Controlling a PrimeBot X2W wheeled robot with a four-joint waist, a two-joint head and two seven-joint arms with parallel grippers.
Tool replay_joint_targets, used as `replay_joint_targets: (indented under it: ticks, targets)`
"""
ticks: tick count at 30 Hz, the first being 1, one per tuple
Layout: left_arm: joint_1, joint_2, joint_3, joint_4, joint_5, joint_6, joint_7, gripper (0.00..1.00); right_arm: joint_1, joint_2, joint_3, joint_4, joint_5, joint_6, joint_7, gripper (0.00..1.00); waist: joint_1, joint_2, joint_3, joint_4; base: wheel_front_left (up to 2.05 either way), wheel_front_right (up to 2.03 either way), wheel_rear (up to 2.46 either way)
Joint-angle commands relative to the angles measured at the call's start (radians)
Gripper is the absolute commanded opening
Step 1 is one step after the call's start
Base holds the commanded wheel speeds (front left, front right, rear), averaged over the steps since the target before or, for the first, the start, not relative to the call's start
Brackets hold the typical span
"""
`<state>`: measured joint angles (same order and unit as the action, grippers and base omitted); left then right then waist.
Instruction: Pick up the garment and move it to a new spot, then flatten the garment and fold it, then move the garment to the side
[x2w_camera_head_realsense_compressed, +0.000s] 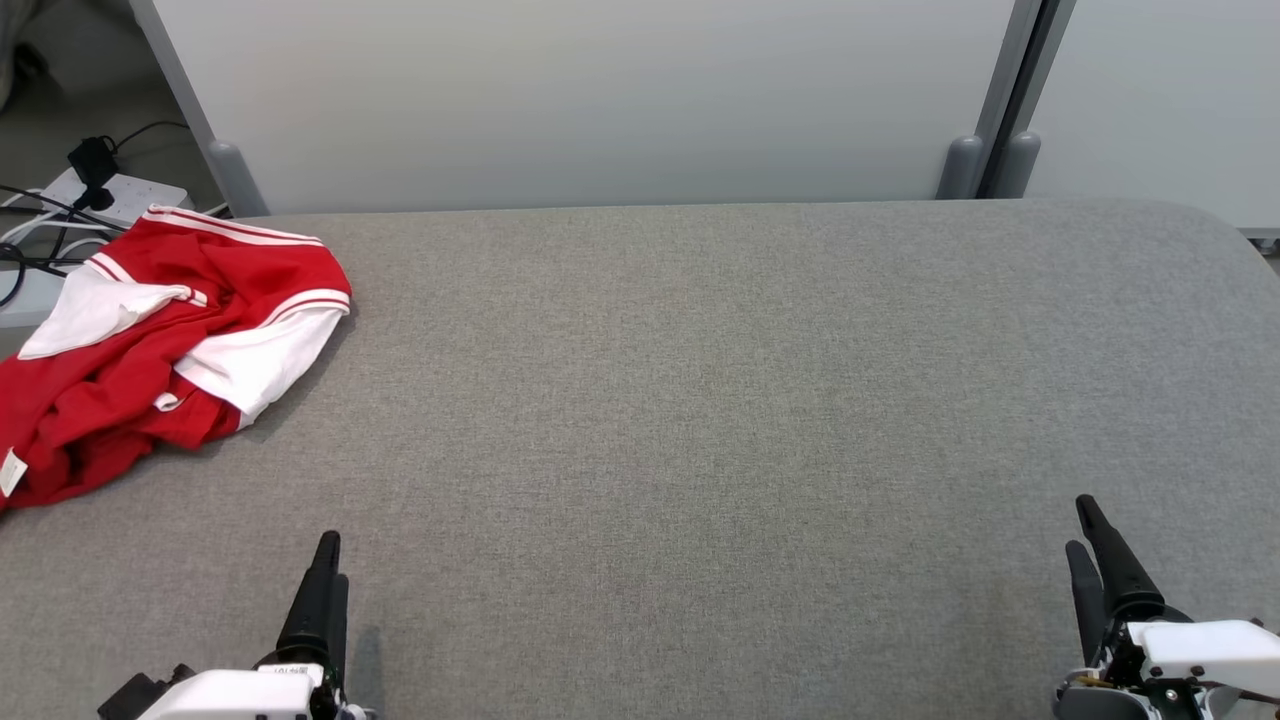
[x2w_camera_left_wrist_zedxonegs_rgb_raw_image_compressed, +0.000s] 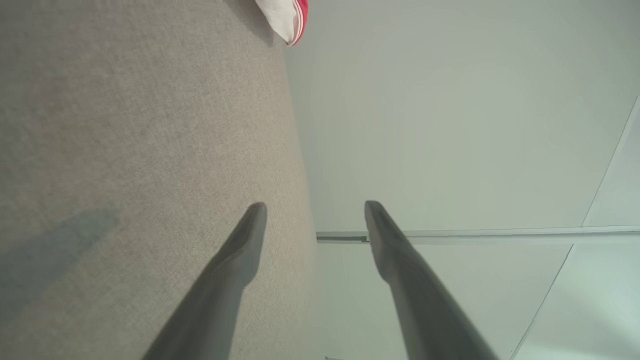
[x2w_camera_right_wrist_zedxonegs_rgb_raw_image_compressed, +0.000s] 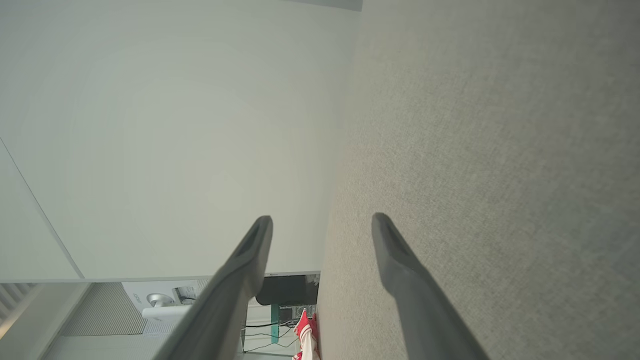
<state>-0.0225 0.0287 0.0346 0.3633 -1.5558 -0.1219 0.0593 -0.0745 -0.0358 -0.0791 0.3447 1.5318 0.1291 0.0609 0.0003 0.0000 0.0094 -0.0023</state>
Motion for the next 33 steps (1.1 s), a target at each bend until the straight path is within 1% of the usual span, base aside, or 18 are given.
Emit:
replay_joint_targets:
  ticks: [1, 7, 8, 22, 33]
  targets:
    - [-0.06, 0.023, -0.004, -0.021, 0.026, -0.002, -0.012, 1.0, -0.053, -0.019, 0.011, -0.017, -0.031, 0.0, -0.014, 1.0, -0.0003, 0.0, 0.001, 0.0, 0.0, 0.0, 0.0]
    - [-0.079, 0.028, -0.014, -0.015, 0.089, -0.002, -0.027, 1.0, -0.07, -0.023, 0.02, -0.011, -0.093, 0.0, -0.028, 1.0, -0.0003, 0.0, 0.004, -0.001, 0.0, 0.0, 0.0]
    - [-0.086, 0.031, -0.019, -0.014, 0.123, -0.002, -0.033, 1.0, -0.077, -0.025, 0.023, -0.01, -0.123, 0.0, -0.034, 1.0, -0.0003, 0.0, 0.005, -0.001, 0.0, 0.0, 0.0]
    - [-0.122, 0.041, -0.037, -0.003, 0.396, -0.002, -0.074, 1.0, -0.122, -0.036, 0.051, 0.006, -0.334, 0.001, -0.075, 1.0, -0.0003, 0.0, 0.01, -0.002, 0.0, 0.0, 0.0]
    - [-0.154, 0.037, -0.035, 0.008, 0.576, 0.004, -0.106, 1.0, -0.152, -0.038, 0.069, 0.017, -0.484, 0.001, -0.108, 1.0, -0.0003, 0.0, 0.013, -0.004, 0.0, 0.0, 0.0]
